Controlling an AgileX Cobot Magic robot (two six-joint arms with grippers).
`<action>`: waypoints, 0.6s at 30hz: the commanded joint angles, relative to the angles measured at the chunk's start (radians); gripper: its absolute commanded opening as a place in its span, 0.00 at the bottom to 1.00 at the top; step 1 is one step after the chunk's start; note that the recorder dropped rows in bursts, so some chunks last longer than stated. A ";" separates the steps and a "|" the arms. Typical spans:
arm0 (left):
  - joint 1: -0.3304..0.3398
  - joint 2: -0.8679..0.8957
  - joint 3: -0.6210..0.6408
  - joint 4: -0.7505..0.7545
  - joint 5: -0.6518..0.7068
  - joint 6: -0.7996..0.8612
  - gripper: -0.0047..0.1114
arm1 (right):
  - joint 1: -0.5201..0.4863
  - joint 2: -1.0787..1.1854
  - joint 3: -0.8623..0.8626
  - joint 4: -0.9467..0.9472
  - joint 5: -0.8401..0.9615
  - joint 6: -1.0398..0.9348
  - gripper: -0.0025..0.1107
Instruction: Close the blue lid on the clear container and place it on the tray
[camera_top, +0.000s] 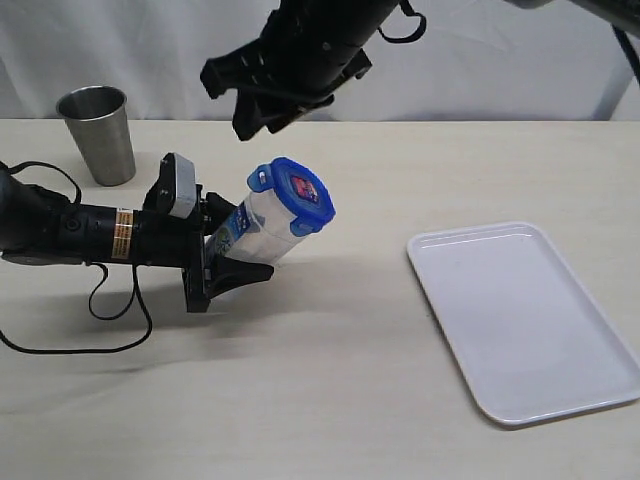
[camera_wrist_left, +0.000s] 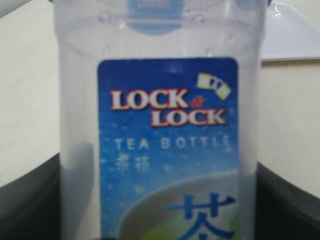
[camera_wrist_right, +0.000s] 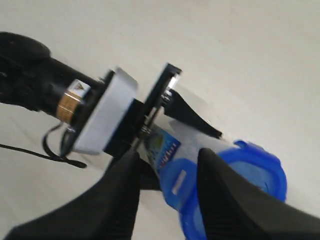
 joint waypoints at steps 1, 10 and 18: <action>-0.002 -0.001 -0.005 0.004 0.046 0.007 0.04 | 0.036 0.033 -0.003 -0.158 0.078 0.093 0.35; -0.002 -0.001 -0.005 0.001 0.047 0.007 0.04 | 0.078 0.071 -0.003 -0.175 0.055 0.093 0.35; -0.002 -0.001 -0.005 -0.007 0.047 0.007 0.04 | 0.081 0.113 -0.003 -0.228 0.066 0.128 0.35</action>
